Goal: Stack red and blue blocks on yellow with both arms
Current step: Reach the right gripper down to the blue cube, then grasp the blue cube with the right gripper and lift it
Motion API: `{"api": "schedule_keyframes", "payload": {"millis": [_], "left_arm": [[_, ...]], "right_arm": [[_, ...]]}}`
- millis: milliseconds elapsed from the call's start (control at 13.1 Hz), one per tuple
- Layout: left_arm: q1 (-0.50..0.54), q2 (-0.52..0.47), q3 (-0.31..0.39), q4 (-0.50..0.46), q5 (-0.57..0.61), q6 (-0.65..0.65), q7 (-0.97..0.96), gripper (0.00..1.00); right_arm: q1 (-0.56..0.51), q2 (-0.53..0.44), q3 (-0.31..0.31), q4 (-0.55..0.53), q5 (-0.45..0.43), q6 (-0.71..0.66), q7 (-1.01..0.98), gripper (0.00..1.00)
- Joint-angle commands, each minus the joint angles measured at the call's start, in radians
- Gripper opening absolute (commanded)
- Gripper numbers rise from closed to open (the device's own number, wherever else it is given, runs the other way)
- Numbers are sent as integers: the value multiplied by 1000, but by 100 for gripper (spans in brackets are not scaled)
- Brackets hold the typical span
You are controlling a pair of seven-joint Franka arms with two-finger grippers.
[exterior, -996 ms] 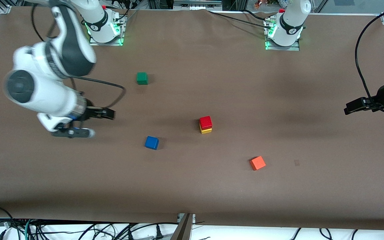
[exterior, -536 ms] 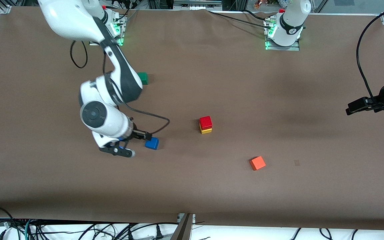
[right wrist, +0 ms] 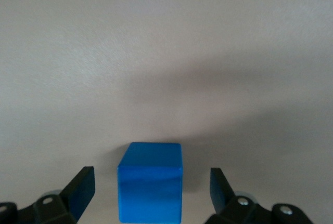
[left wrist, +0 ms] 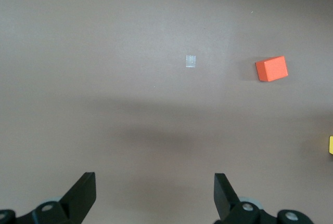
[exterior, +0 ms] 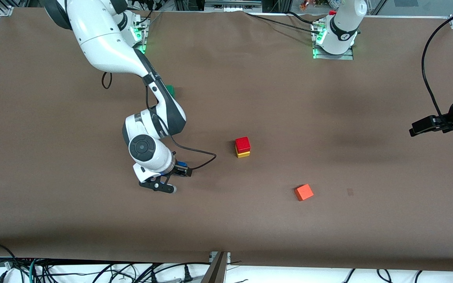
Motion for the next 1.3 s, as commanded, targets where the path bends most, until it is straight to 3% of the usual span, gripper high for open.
{"api": "schedule_keyframes", "payload": {"millis": [0, 230, 383, 460, 613, 843, 1226], "left_arm": [[7, 8, -5, 22, -24, -8, 20, 100], [7, 11, -5, 22, -25, -8, 19, 100], [7, 11, -5, 22, -25, -8, 19, 100], [7, 11, -5, 22, -25, -8, 19, 100], [7, 15, -5, 22, -27, -8, 17, 100], [7, 18, -5, 24, -28, -8, 19, 100], [2, 21, -10, 27, -28, -5, 12, 100]], "right_arm": [[21, 32, -6, 20, -15, 19, 40, 72], [21, 18, -7, 22, -12, 0, 25, 35], [21, -37, 0, 57, -12, -135, 17, 34], [25, -60, 12, 125, -10, -220, 14, 34], [35, -64, 84, 238, -15, -327, 14, 34], [79, -60, 140, 260, -18, -286, 21, 35], [200, -21, 95, 275, -24, -186, 29, 35]]}}
